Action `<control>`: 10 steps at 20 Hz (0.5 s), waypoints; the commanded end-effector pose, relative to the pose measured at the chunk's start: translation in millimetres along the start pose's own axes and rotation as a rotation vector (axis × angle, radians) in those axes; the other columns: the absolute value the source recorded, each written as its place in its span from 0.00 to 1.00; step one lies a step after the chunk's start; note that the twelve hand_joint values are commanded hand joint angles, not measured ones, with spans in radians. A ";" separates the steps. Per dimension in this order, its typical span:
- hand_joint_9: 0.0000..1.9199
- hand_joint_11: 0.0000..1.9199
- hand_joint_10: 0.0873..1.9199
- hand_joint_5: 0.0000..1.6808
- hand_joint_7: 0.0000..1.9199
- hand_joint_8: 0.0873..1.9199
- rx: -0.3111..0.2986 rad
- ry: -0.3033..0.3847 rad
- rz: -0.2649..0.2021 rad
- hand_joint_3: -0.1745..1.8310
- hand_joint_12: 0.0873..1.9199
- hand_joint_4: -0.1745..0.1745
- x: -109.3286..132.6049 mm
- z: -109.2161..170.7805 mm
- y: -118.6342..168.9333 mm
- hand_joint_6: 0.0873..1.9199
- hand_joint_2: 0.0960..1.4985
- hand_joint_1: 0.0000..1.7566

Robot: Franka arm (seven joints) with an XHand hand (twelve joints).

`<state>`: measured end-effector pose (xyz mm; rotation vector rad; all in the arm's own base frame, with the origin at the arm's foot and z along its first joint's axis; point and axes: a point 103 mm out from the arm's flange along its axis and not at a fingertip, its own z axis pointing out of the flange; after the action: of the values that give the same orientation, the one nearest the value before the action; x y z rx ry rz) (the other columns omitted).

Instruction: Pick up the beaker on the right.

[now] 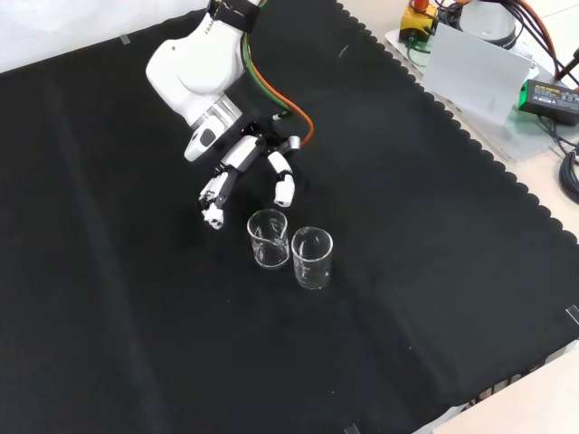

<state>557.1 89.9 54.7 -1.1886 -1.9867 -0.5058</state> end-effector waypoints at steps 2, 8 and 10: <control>0.14 0.00 0.32 0.14 0.09 0.29 0.006 0.007 -0.017 0.44 0.60 0.33 2.1 6.9 5.4 0.00 0.27 0.52; 0.14 0.00 0.31 0.16 0.09 0.29 0.050 0.022 -0.033 0.44 0.60 0.35 6.1 10.6 12.0 0.00 0.26 0.51; 0.14 0.00 0.31 0.16 0.09 0.29 0.056 0.031 -0.037 0.44 0.60 0.35 5.1 13.6 12.0 0.00 0.26 0.51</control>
<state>560.4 100.7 52.4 -1.1469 -1.9922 -0.4963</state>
